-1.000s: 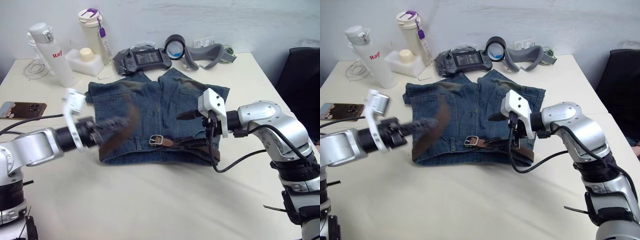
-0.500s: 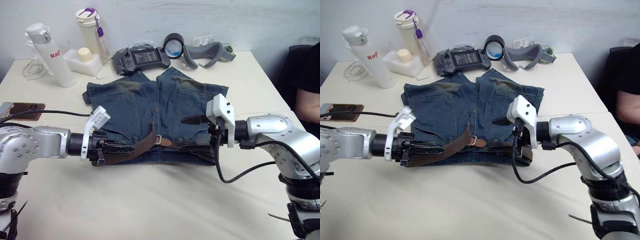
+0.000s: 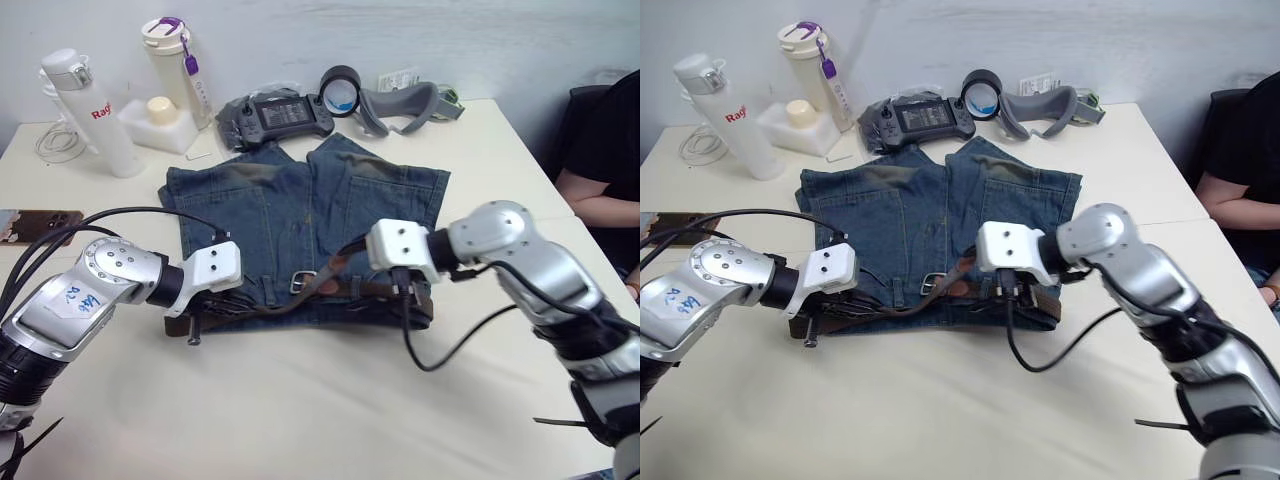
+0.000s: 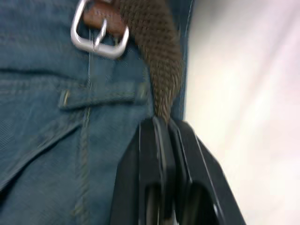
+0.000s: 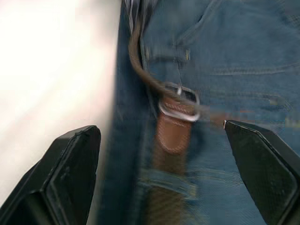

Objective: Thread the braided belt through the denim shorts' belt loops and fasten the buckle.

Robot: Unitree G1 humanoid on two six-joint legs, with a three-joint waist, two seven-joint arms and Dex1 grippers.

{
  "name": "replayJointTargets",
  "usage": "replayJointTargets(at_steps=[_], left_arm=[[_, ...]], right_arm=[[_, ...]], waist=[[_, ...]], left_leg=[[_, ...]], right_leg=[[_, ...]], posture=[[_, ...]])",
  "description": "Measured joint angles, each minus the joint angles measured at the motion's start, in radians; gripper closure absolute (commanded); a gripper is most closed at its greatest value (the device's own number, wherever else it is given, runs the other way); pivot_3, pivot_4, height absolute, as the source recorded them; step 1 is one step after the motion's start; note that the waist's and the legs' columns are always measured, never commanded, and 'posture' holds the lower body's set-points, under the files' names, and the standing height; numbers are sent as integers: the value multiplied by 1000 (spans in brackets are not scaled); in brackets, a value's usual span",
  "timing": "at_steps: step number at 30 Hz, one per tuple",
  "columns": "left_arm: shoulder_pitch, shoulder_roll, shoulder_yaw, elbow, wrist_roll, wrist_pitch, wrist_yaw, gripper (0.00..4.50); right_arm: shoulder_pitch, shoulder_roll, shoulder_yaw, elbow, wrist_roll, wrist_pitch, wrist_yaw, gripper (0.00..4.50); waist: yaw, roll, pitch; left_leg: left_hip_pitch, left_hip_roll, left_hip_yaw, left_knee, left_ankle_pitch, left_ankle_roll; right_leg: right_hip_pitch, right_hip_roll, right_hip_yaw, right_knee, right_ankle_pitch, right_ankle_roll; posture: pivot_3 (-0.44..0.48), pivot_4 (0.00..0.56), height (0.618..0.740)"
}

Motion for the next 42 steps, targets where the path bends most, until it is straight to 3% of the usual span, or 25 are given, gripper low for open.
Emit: replayJointTargets(at_steps=[5, 11, 15, 22, 31, 34, 41, 42], left_arm=[[42, -25, 33, 16, 52, -39, -13, 4451], [88, -48, 91, 10, 58, -23, -12, 4451], [100, -53, 113, 9, 62, -13, -12, 4500], [95, -67, 135, 51, 76, -12, -19, 4500], [58, -98, 151, 84, 72, 22, -32, 4500], [46, -115, 223, 87, 22, 93, -20, 3517], [-37, -121, 641, 104, -293, 448, 61, 285], [-42, -124, 680, 113, -321, 482, 79, 24]], right_arm=[[-146, 125, 97, 338, -231, -429, 7, 0], [-159, 172, 96, 501, -288, -595, 43, 0], [-167, 174, 85, 513, -291, -648, 59, 1256], [-151, 141, 9, 471, -258, -787, 83, 4453], [-104, 132, -25, 420, -226, -852, 90, 4453], [-86, 132, -39, 404, -196, -742, 89, 4500], [-33, 133, -121, 229, 36, -70, 84, 4500], [-30, 133, -125, 219, 58, 4, 79, 4500]], waist=[[-1, 0, 1], [0, 0, 1], [-2, 1, 1], [0, 1, 1], [-1, 1, 1], [0, 1, 1], [-1, 1, 1], [-1, 1, 1]], left_leg=[[0, 1, 0, 2, 0, 1], [0, 1, -1, 3, 0, 1], [0, 1, -2, 3, 0, 1], [0, 1, -2, 3, 0, 1], [0, 1, -2, 3, 0, 1], [0, 1, -3, 3, 1, 1], [1, 1, -5, 3, 0, 1], [1, 1, -5, 3, 1, 1]], right_leg=[[0, -1, 1, 2, 0, 0], [1, -1, 0, 5, 0, 0], [1, -1, 0, 6, 0, 0], [2, -1, -1, 6, 0, 0], [2, -1, -1, 6, 0, 0], [2, -1, -2, 6, 0, 0], [5, -1, -3, 6, 0, 0], [5, -1, -3, 6, 0, 0]], posture=[[0, 150, 740], [0, 150, 740], [0, 150, 740], [0, 150, 740], [0, 150, 740], [0, 150, 740], [0, 150, 740], [0, 150, 740]])
